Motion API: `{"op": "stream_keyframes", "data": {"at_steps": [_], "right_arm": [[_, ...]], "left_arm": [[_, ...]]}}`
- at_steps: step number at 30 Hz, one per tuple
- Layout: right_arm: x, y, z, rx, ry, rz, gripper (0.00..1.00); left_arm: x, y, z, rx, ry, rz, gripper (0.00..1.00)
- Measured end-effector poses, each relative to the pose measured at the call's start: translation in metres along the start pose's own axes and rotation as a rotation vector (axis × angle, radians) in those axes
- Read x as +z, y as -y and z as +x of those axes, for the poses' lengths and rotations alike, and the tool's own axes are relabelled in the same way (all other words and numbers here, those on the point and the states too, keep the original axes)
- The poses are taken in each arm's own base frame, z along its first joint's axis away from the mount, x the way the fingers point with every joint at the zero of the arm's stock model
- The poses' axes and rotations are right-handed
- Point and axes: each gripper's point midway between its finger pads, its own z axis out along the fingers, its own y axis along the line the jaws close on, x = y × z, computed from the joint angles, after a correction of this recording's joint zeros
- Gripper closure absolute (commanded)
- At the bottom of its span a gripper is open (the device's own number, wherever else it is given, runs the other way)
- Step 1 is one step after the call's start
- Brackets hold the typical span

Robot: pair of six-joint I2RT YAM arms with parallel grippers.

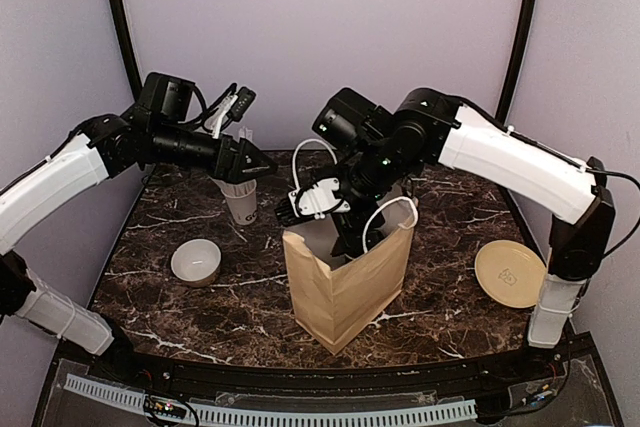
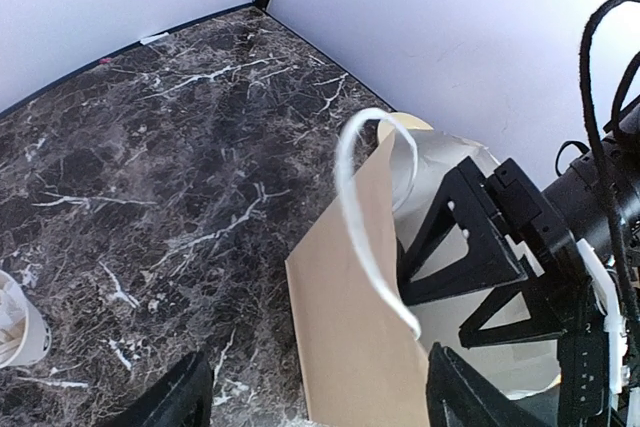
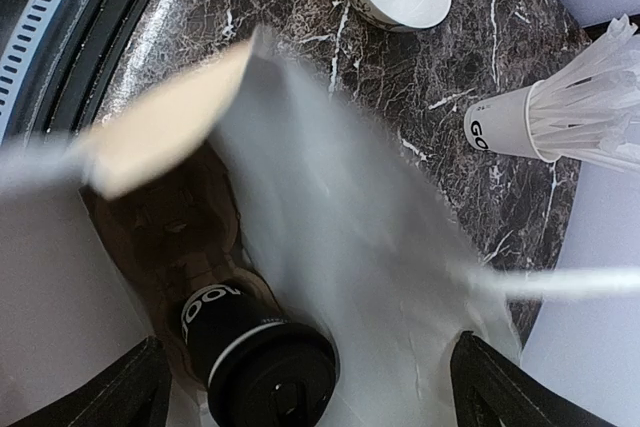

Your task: Pack the takeout coffee

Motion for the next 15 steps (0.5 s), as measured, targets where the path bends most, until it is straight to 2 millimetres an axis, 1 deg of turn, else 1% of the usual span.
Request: {"op": "stream_keyframes", "data": {"at_steps": [2, 4, 8, 11, 15], "right_arm": [[0.003, 0.000, 0.003, 0.006, -0.002, -0.004, 0.01], [0.006, -0.001, 0.004, 0.009, -0.003, -0.012, 0.01], [0.006, 0.000, 0.006, 0.015, -0.002, -0.011, 0.01], [0.002, 0.002, 0.007, 0.019, 0.002, -0.003, 0.01], [-0.013, 0.013, 0.011, 0.026, 0.020, 0.028, 0.01]], "left_arm": [[0.005, 0.003, 0.001, -0.029, 0.008, 0.036, 0.28], [0.012, 0.006, 0.007, -0.064, 0.003, 0.079, 0.28], [0.028, 0.012, 0.011, -0.110, -0.010, 0.155, 0.29], [0.032, 0.017, 0.007, -0.111, 0.001, 0.187, 0.28], [0.032, 0.024, 0.001, -0.104, 0.021, 0.211, 0.28]]}}
